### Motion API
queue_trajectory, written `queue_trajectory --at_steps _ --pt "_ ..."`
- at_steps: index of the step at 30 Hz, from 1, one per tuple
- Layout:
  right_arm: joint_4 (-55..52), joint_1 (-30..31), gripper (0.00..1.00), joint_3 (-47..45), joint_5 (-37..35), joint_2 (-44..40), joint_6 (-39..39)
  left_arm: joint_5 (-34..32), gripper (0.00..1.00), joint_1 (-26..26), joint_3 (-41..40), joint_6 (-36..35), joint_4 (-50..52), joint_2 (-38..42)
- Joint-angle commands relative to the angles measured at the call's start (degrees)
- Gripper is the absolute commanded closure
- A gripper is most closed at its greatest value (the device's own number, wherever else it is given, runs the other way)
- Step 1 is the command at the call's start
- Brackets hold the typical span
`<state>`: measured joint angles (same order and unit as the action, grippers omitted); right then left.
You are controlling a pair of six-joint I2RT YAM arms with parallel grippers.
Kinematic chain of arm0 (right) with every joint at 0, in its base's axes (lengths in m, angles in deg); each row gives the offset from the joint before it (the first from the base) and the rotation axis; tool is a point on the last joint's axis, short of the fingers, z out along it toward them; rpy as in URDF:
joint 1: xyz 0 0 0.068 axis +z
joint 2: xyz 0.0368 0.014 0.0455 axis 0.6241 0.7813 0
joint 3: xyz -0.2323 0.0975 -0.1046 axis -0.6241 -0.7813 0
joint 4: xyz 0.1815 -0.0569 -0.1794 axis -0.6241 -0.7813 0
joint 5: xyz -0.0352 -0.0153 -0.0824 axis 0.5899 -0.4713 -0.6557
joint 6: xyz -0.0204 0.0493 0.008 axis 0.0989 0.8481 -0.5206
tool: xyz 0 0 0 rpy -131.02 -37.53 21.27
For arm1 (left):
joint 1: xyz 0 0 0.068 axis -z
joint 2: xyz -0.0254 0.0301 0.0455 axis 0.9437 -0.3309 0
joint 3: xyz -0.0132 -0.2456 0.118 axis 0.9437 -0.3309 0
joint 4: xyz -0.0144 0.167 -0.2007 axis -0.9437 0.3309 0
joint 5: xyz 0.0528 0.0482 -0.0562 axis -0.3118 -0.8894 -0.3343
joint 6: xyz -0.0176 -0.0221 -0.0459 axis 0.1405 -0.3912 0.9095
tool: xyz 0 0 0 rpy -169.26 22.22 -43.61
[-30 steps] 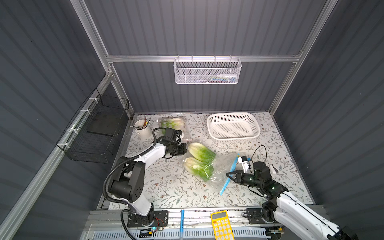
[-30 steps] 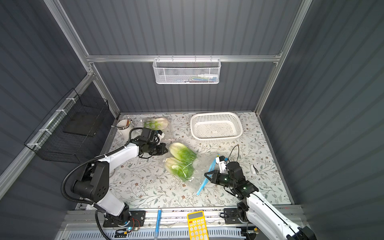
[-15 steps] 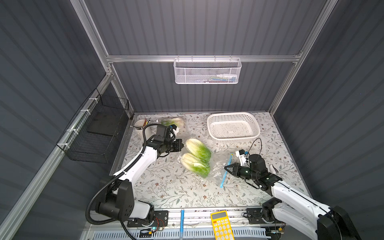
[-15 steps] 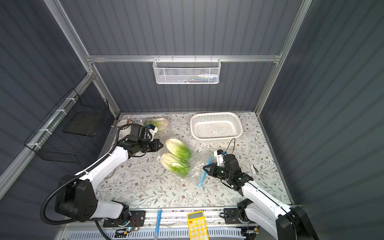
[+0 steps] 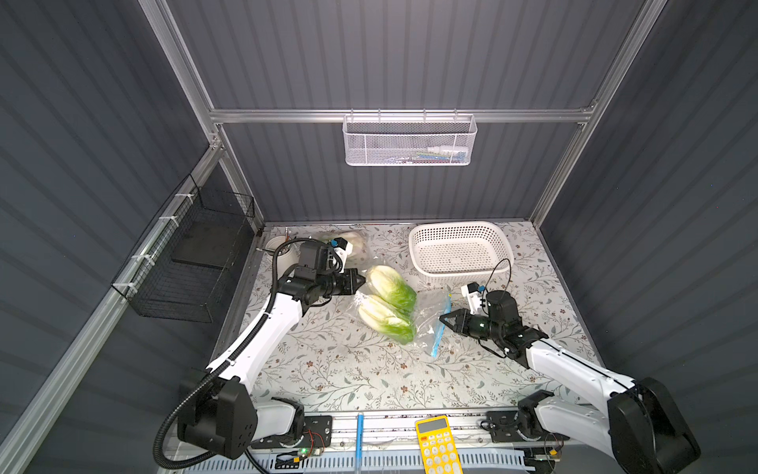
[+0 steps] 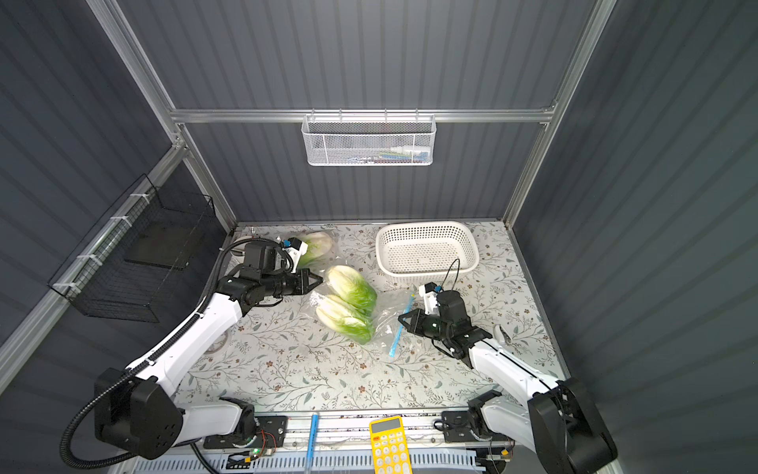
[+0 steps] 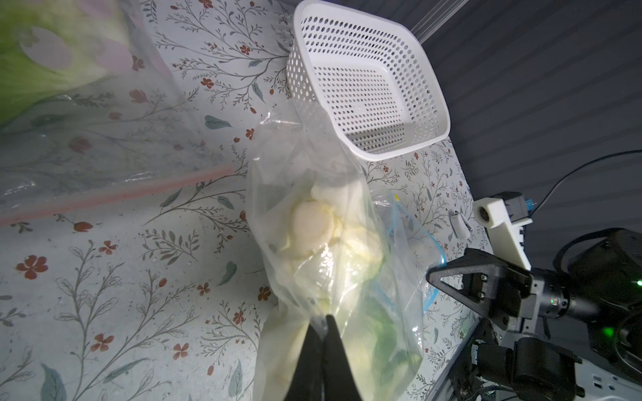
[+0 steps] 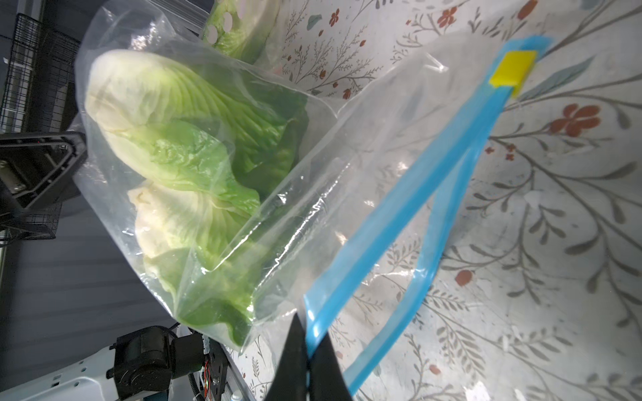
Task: Open the zip-top bag and take out the chinese cabbages
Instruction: Adjust the zipper food storage bag at the center of the board.
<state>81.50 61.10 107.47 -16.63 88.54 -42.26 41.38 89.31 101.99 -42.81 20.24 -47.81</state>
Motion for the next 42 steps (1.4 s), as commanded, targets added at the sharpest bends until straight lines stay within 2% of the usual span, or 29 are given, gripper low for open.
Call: queue_trajectory --at_steps 1,6,11,20,23,29,32,42 --pt "-0.7 -0.4 1.0 1.0 -0.1 0.7 -1.9 0.3 1.0 -0.4 3.7 0.7 1.3 3.1" --pt "-2.9 -0.4 1.0 0.5 -1.6 0.9 -2.5 -2.6 1.0 -0.4 4.4 1.7 1.7 5.4" --pt "-2.3 -0.4 1.0 -1.2 -1.9 -0.8 -2.2 -10.0 1.0 -0.4 3.7 1.2 4.1 5.7" --pt "-1.3 -0.4 1.0 -5.2 -2.9 -8.0 -0.5 -16.4 1.0 -1.3 1.2 1.8 3.3 5.8" --pt "0.3 -0.4 1.0 -6.3 -3.2 -8.4 0.1 -12.9 1.0 -1.4 1.2 2.8 2.2 5.5" --pt "1.7 -0.3 1.0 -5.9 -3.6 -5.8 0.2 1.5 1.0 -0.5 0.1 7.1 -4.7 6.8" --pt "2.6 -0.4 1.0 -5.3 -4.1 -4.2 0.2 3.5 1.0 1.1 -0.3 9.0 -7.2 8.2" --pt "5.0 -0.4 1.0 -2.0 -3.7 3.2 -0.3 11.2 1.0 1.4 -3.1 12.9 -12.6 9.3"
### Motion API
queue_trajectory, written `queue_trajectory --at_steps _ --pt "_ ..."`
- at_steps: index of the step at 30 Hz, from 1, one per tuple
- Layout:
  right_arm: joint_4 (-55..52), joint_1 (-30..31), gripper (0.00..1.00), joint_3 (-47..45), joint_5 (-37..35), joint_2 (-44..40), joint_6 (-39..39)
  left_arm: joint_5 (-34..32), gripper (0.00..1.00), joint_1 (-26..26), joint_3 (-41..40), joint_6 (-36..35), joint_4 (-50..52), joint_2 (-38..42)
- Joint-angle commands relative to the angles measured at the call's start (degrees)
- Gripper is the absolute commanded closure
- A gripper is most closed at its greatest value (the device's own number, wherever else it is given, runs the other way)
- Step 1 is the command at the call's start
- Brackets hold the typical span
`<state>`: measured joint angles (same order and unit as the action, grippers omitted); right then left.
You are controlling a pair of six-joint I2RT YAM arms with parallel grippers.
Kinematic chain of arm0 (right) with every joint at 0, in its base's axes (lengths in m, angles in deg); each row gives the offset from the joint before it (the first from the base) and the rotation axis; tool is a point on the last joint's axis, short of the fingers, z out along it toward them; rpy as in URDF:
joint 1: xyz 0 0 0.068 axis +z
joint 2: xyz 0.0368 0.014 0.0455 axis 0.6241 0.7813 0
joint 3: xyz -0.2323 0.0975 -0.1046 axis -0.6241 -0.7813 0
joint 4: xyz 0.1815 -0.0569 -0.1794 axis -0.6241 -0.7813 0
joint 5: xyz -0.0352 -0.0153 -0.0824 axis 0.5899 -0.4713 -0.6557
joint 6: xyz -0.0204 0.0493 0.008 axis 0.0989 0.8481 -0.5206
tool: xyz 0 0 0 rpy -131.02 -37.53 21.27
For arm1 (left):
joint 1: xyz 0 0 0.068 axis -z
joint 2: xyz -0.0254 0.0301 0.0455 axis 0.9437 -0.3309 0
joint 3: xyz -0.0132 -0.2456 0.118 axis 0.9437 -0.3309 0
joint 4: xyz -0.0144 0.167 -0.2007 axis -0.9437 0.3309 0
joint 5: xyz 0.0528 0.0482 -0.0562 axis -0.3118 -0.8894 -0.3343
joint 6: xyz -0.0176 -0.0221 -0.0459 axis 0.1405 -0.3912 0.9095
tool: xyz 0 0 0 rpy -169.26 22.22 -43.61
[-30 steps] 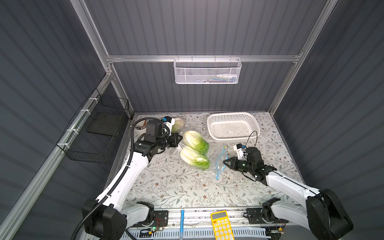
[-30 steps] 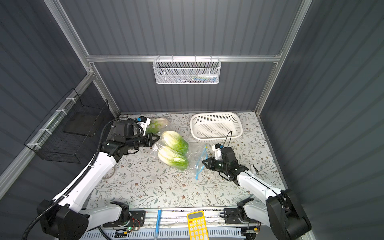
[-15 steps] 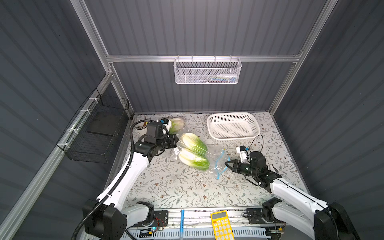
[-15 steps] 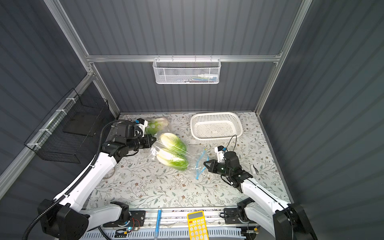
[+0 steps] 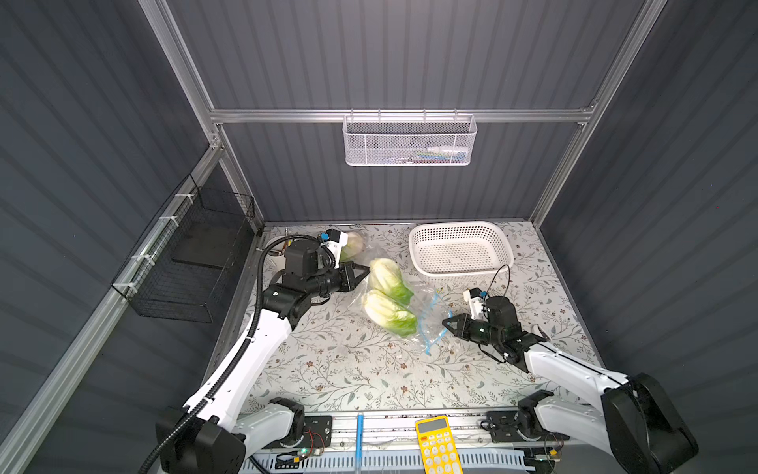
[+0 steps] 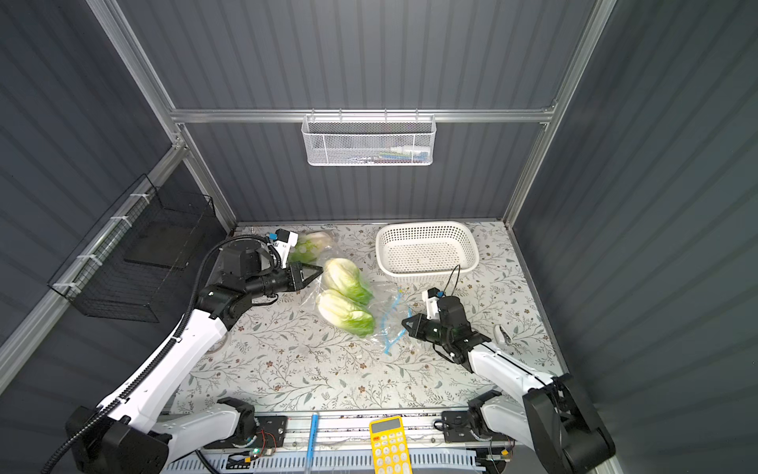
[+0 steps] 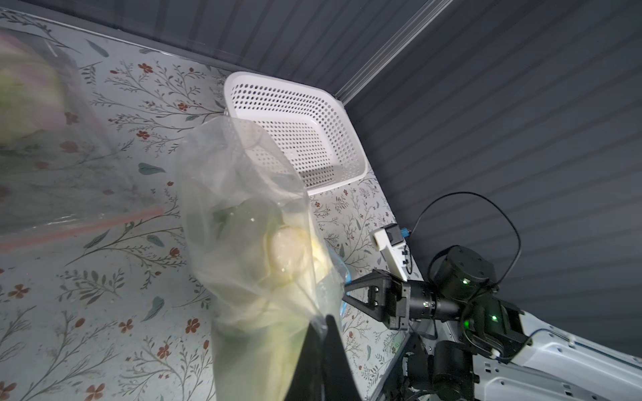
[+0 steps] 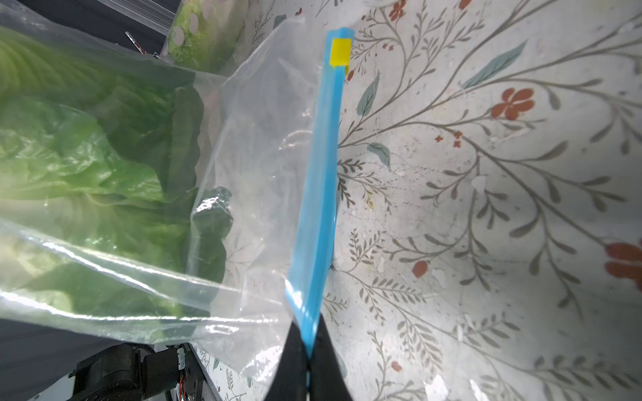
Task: Open the zip-top bag and take out the chinese cabbages
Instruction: Adjust the zipper food storage bag at the center of the board.
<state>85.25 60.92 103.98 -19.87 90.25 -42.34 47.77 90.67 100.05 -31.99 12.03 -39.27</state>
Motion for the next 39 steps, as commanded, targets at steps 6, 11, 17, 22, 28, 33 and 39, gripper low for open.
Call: queue_trajectory --at_steps 6,11,17,22,28,33,39 --pt "0.1 -0.2 1.0 1.8 -0.9 1.0 -0.7 -7.8 1.0 0.0 2.4 -5.4 8.5 -1.1" --pt "-4.2 -0.3 1.0 2.6 -2.4 -2.4 -2.3 -15.8 1.0 -1.8 3.2 -8.4 13.0 -3.3" --pt "-7.0 -0.3 1.0 4.0 -0.5 -5.6 -5.1 -17.0 1.0 -7.2 1.4 -8.8 13.1 -6.0" --pt "-9.0 -0.4 1.0 6.4 2.7 -3.9 -6.9 -18.4 1.0 -8.2 -0.8 -7.9 11.2 -9.5" --pt "-8.0 -0.6 0.93 7.2 5.2 -3.2 -7.0 -18.4 1.0 -8.8 -2.1 -8.0 10.6 -13.3" --pt "-8.8 -1.4 0.83 7.2 7.9 -3.9 -7.9 -17.9 1.0 -8.8 -2.5 -8.1 11.1 -15.7" --pt "-11.7 -4.5 0.43 5.4 9.5 -10.4 -8.3 -17.1 1.0 -8.8 -2.6 -7.7 11.5 -18.3"
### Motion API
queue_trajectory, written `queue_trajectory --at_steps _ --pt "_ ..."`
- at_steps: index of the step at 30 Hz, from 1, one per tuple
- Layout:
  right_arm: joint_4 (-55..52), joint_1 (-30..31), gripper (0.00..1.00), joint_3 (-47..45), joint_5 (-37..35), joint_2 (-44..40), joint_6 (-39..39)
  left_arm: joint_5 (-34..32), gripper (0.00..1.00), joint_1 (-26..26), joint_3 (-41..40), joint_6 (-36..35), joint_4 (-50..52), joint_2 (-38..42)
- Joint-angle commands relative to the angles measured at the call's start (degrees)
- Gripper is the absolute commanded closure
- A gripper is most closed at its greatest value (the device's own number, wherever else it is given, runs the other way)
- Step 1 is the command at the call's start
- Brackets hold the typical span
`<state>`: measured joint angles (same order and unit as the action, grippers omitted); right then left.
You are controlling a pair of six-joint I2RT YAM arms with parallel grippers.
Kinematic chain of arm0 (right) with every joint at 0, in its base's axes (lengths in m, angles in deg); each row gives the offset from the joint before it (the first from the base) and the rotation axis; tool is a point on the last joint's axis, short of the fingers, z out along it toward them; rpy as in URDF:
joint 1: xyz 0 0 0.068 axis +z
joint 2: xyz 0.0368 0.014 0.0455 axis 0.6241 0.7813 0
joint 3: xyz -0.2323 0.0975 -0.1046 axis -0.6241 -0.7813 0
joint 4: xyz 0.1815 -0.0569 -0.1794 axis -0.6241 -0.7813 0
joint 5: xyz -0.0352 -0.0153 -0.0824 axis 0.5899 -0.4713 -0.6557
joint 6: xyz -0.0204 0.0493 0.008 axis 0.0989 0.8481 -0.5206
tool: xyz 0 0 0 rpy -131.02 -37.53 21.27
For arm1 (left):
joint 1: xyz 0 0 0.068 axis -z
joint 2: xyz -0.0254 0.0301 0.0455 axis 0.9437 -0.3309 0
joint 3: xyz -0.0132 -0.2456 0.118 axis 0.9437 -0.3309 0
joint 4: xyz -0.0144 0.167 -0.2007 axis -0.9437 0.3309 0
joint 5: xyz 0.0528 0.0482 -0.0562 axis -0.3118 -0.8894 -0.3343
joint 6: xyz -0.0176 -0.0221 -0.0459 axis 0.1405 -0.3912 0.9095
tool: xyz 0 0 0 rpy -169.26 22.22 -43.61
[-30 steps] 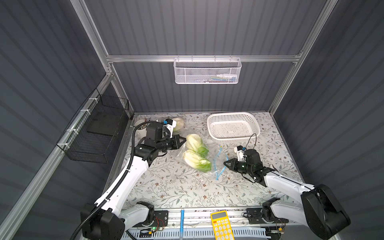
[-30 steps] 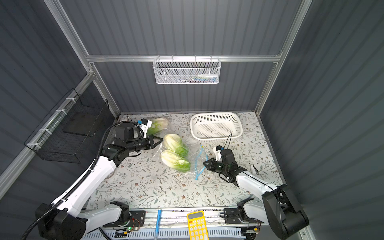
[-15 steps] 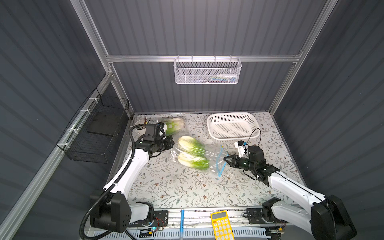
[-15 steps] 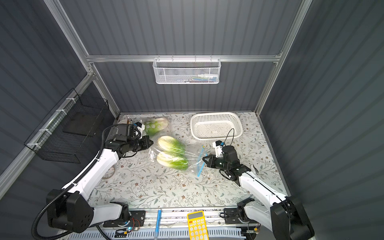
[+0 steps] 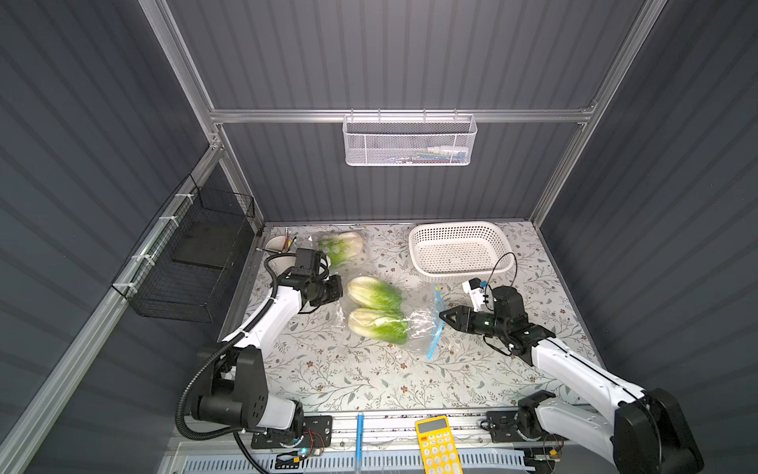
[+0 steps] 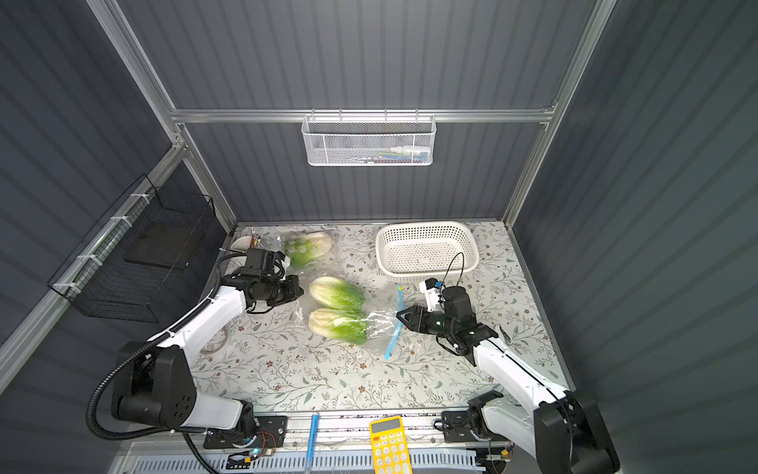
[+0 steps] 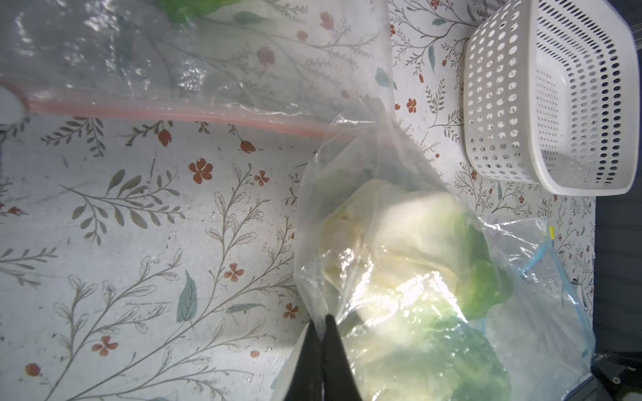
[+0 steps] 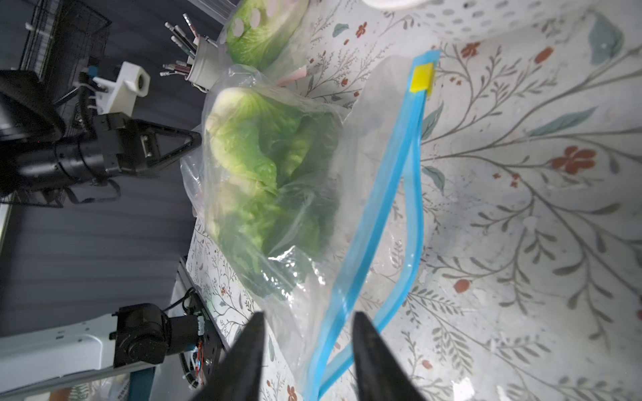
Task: Open the zip-top bag and take out the chinese cabbages
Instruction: Adjust the zipper food storage bag at the center of the board.
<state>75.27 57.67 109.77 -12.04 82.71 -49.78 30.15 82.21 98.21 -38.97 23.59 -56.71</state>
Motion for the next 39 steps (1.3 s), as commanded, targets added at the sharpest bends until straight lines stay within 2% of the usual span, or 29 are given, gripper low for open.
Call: queue_trajectory --at_steps 1,3,4,11,15,19,30,39 --pt "-1.6 -1.9 0.41 -1.1 1.8 -4.3 -0.6 0.7 1.0 -0.4 -0.8 -0.6 -0.1 -1.3" --pt "-1.2 -3.2 0.41 -2.7 2.2 -6.6 0.2 1.0 1.0 -0.4 -0.9 -0.4 -0.1 -2.0" --pt "-0.7 -3.7 0.45 -3.6 2.6 -7.3 0.7 1.2 1.0 -0.4 -0.8 -0.2 0.0 -2.5" --pt "7.8 -4.6 0.85 -10.0 4.6 -7.6 6.2 1.7 1.0 -0.4 -0.8 0.2 0.2 -4.5" --pt "16.0 -4.7 0.97 -12.3 5.5 -3.9 9.5 2.1 1.0 -0.3 -0.7 0.2 0.3 -5.0" --pt "22.2 -4.7 0.92 -11.1 8.6 2.8 11.3 2.9 1.0 -0.4 -0.7 0.5 0.4 -5.5" --pt "42.3 -4.3 0.9 -7.9 15.4 19.7 19.5 3.5 1.0 -0.4 -0.7 0.3 0.3 -5.3" --pt "56.8 1.0 0.88 -5.1 17.7 32.3 27.1 5.8 1.0 -0.4 -0.8 0.4 0.3 -5.4"
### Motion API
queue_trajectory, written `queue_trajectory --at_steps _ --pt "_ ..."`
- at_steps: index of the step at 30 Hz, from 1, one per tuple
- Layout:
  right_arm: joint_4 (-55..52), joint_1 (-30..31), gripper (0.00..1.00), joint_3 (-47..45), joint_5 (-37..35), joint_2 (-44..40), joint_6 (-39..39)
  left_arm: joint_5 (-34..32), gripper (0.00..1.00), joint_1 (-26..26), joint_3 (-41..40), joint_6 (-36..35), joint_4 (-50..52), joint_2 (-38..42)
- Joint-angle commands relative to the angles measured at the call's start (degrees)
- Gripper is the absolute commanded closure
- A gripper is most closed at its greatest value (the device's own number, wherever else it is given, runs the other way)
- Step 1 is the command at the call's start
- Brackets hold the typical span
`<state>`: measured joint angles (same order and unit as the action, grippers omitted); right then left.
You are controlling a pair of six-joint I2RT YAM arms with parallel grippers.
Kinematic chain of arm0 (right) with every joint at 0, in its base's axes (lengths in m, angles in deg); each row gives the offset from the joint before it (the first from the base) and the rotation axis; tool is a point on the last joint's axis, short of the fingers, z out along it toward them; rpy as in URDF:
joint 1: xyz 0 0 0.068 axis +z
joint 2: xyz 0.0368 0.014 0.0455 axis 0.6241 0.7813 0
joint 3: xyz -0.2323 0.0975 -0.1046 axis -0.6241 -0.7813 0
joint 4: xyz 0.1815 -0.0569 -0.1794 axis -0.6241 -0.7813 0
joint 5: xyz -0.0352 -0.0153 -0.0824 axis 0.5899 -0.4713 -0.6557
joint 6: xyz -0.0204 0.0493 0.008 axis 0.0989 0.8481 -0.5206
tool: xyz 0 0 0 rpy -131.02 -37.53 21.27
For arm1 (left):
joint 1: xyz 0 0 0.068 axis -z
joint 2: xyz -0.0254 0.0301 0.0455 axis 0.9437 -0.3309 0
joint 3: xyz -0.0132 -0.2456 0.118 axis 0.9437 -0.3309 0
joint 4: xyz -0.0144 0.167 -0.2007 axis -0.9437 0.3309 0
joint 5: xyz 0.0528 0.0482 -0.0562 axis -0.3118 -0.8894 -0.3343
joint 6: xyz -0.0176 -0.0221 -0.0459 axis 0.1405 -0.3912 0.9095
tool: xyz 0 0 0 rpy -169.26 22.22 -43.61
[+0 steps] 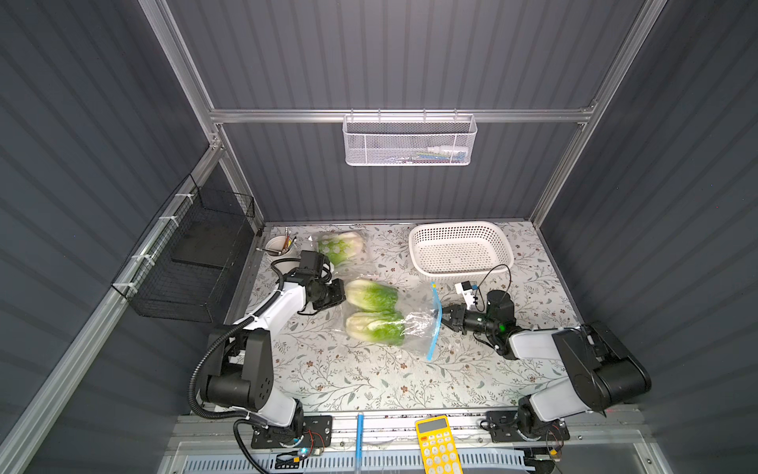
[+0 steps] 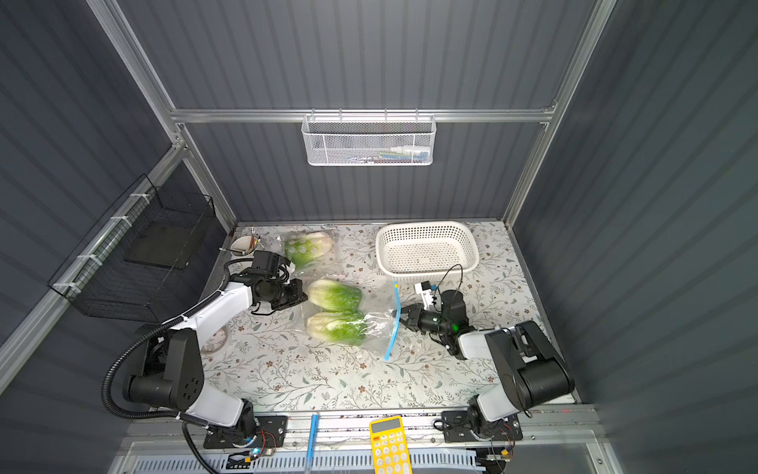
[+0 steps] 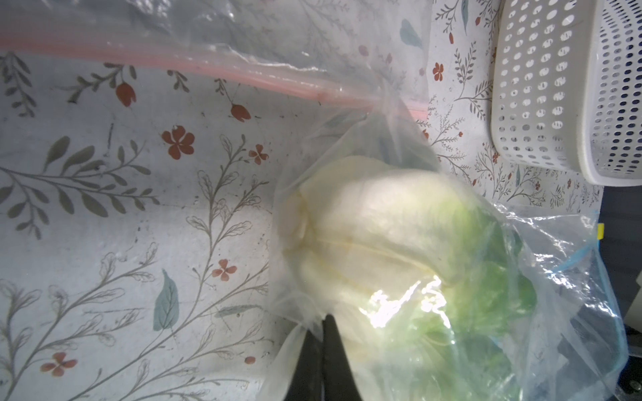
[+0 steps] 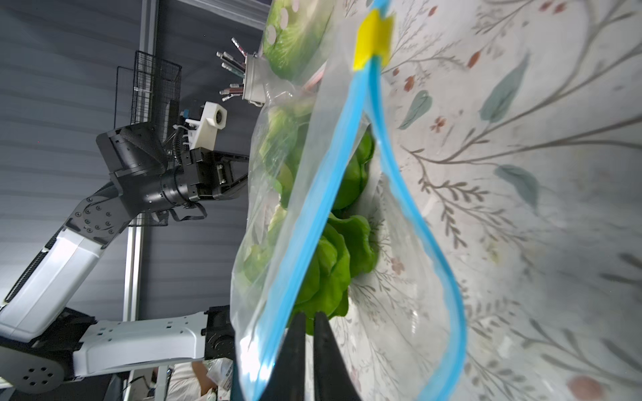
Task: Open the zip-top bag and take out the chinese cabbages
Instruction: Adjust the zipper food storage bag at the center of the board, then pick up the Chinese cabbage from the zipper food storage bag.
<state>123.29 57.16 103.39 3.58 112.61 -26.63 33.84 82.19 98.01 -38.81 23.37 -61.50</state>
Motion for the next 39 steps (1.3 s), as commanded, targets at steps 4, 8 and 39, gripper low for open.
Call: queue_trajectory --at_steps 4,8,39 --pt "16.5 3.5 0.89 1.8 2.2 8.3 8.2 2.5 1.0 -0.3 -0.7 0.4 0.3 -0.6" --pt "18.1 6.0 0.87 3.6 2.0 11.9 9.5 3.0 1.0 -0.3 -0.7 0.6 0.2 -0.8" --pt "7.5 14.9 0.82 6.1 1.2 11.4 6.2 4.0 1.0 -0.3 -1.2 1.1 -0.3 -0.5"
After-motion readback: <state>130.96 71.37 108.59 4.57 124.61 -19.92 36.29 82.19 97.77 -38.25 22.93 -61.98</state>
